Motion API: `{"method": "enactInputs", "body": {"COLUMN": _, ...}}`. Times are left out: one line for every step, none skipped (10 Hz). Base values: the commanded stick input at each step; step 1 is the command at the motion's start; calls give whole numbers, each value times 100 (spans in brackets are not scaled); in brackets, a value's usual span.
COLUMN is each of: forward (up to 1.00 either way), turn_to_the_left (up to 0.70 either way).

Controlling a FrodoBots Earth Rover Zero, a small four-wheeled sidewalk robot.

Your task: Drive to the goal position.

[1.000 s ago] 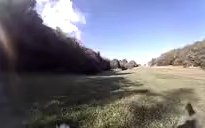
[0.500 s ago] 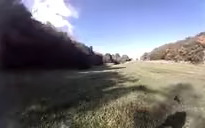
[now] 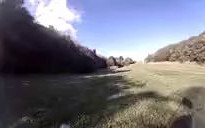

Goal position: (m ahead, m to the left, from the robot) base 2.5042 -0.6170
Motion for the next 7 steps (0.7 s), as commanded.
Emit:
{"method": "enactInputs", "body": {"forward": 70, "turn_to_the_left": 0}}
{"method": "enactInputs", "body": {"forward": 70, "turn_to_the_left": 0}}
{"method": "enactInputs", "body": {"forward": 70, "turn_to_the_left": 0}}
{"method": "enactInputs", "body": {"forward": 70, "turn_to_the_left": 0}}
{"method": "enactInputs", "body": {"forward": 70, "turn_to_the_left": 0}}
{"method": "enactInputs", "body": {"forward": 70, "turn_to_the_left": 0}}
{"method": "enactInputs", "body": {"forward": 70, "turn_to_the_left": 0}}
